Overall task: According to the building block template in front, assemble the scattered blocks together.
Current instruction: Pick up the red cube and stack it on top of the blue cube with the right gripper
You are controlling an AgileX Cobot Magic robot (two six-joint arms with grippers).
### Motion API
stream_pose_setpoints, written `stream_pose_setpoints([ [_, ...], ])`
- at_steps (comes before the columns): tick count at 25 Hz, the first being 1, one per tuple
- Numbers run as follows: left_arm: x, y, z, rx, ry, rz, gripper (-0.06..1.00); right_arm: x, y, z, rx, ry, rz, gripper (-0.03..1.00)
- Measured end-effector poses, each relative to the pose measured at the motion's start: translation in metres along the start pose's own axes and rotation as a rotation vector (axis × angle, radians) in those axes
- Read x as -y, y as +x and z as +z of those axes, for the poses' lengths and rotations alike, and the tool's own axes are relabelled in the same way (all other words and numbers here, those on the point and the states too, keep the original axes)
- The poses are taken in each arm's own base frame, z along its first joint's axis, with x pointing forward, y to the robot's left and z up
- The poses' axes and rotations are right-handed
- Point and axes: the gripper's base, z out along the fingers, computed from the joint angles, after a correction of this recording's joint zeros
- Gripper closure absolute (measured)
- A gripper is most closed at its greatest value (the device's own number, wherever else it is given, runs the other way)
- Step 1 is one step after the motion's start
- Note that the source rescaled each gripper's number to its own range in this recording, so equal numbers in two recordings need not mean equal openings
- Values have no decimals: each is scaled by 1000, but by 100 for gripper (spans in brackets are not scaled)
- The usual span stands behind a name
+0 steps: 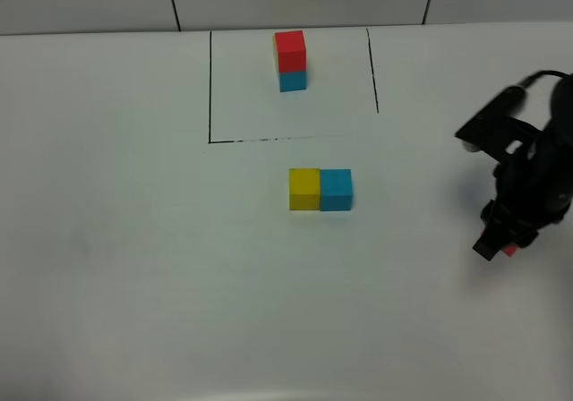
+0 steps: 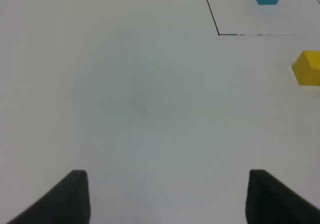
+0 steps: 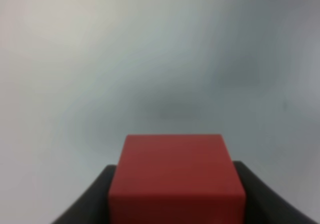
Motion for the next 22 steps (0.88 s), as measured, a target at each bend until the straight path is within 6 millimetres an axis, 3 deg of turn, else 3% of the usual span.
stream_pose_setpoints([
  [5, 0, 0, 0, 0, 0, 0, 53, -33, -58, -32, -10, 75, -443, 96],
  [10, 0, 0, 0, 0, 0, 0, 53, -54, -103, -36, -23, 103, -712, 96],
  [15, 0, 0, 0, 0, 0, 0, 53, -58, -137, -26, -6, 56, -804, 96],
  [22, 0, 0, 0, 0, 0, 0, 53, -60, -163, -11, 19, -11, -821, 96],
])
